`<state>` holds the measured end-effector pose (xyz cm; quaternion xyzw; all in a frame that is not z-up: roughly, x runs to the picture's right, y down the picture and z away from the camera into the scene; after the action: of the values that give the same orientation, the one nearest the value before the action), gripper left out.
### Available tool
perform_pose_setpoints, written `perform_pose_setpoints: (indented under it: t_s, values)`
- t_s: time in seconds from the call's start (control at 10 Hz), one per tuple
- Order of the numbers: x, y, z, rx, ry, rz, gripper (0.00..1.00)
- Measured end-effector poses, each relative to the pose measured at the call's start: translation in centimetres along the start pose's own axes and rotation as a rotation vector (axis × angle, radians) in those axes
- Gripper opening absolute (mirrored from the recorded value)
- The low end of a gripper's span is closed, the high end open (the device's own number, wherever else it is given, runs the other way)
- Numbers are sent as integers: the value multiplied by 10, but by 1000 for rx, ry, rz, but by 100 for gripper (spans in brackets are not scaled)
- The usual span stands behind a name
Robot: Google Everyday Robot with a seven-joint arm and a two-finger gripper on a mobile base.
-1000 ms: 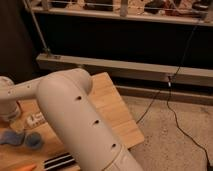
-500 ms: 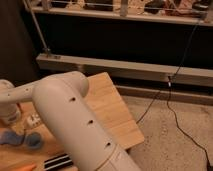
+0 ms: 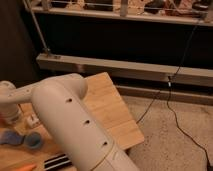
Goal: Stand the bottle upright
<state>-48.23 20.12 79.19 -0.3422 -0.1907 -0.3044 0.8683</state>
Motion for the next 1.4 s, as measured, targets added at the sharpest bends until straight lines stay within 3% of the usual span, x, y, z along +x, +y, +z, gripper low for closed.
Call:
perform_pose_setpoints:
  t_s: [1.4]
  values:
    - [5,-4,14,-35,-5,-17,65]
